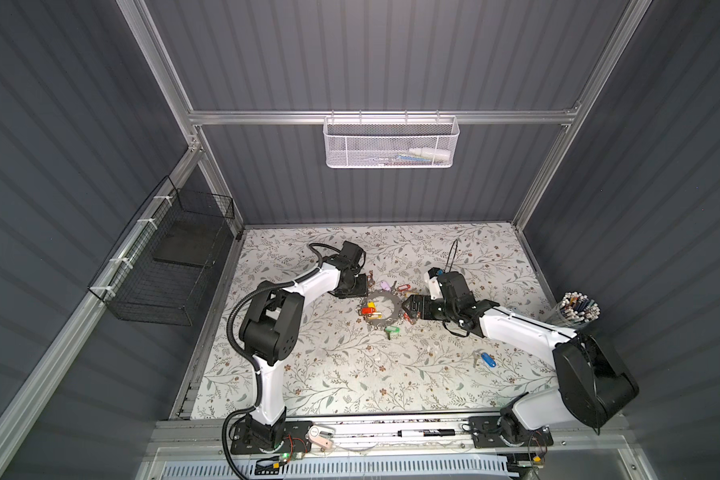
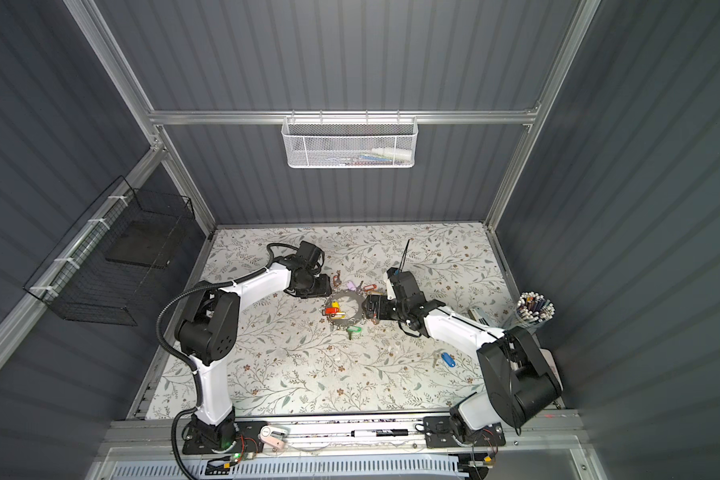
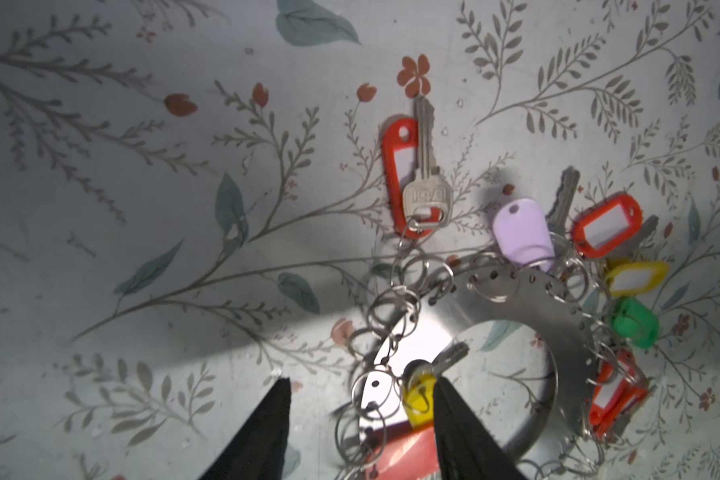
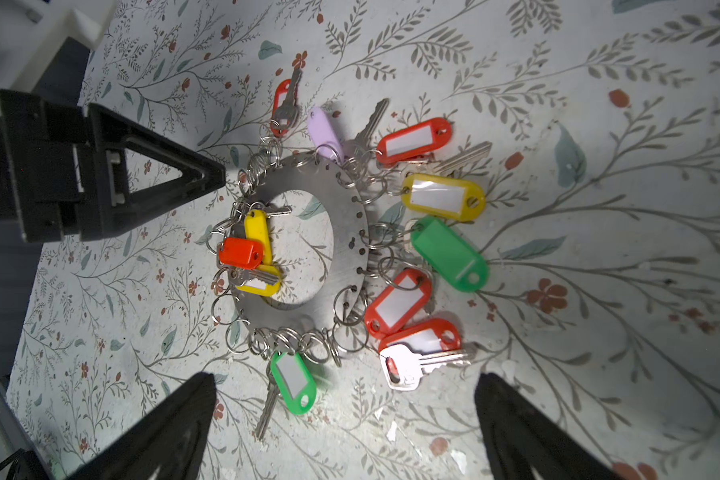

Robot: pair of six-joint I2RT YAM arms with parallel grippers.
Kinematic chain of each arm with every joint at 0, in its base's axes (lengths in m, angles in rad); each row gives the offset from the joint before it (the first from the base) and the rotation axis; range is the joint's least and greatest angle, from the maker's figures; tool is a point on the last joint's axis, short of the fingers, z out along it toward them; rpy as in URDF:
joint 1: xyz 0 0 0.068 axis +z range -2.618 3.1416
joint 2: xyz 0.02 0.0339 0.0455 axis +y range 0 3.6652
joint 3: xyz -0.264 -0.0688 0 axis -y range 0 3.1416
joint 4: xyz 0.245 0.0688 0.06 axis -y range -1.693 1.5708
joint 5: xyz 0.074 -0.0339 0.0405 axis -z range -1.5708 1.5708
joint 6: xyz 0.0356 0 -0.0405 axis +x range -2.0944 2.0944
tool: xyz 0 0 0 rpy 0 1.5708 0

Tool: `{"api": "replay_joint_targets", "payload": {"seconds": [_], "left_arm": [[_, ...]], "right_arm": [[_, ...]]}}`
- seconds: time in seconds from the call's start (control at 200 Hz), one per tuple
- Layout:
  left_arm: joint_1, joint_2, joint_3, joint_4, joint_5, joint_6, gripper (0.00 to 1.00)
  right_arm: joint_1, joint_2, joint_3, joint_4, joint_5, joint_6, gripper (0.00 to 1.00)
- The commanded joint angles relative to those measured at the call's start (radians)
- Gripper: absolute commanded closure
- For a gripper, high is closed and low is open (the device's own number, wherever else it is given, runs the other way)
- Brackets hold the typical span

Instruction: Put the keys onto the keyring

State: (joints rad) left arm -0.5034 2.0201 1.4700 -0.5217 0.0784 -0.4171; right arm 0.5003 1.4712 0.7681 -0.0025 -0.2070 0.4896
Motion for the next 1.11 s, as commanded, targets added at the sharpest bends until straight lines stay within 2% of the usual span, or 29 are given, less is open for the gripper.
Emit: {"api": "replay_joint_targets", "payload": {"seconds": [0.0, 0.19, 0.245, 0.445, 0.58, 0.675, 0.755, 0.885, 1.1], "left_arm": [[-0.001, 0.042, 0.055, -0.063, 0.038, 0.036, 0.46], [-0.001, 0.103, 0.110, -0.112, -0.001, 0.014, 0.54], [-0.001, 0.117, 0.124, -0.133, -0.016, 0.007, 0.60], [-0.001, 0.102, 0.104, -0.147, -0.063, -0.013, 0.72], [-0.001, 0.083, 0.083, -0.135, -0.063, -0.028, 0.86], [-0.001, 0.068, 0.062, -0.107, -0.023, -0.031, 0.93], [-0.001, 0.051, 0.032, -0.067, 0.057, -0.032, 1.00], [-0.001, -0.006, -0.090, 0.036, 0.193, -0.051, 1.00], [-0.034, -0.116, -0.278, 0.127, 0.282, -0.087, 1.00]], "right_arm": [[0.001, 0.012, -0.016, 0.021, -0.019, 0.002, 0.01], [0.001, 0.031, -0.010, 0.021, -0.020, 0.005, 0.01], [0.001, 0.033, -0.010, 0.021, -0.020, 0.006, 0.01], [0.000, 0.045, -0.007, 0.021, -0.023, 0.013, 0.01], [0.001, 0.052, -0.004, 0.019, -0.023, 0.015, 0.01], [0.001, 0.055, -0.004, 0.020, -0.021, 0.014, 0.01], [0.001, 0.061, -0.001, 0.017, -0.019, 0.013, 0.01], [0.001, 0.064, 0.001, 0.013, -0.016, 0.012, 0.01], [-0.003, 0.063, 0.002, 0.016, -0.016, 0.016, 0.01]]}}
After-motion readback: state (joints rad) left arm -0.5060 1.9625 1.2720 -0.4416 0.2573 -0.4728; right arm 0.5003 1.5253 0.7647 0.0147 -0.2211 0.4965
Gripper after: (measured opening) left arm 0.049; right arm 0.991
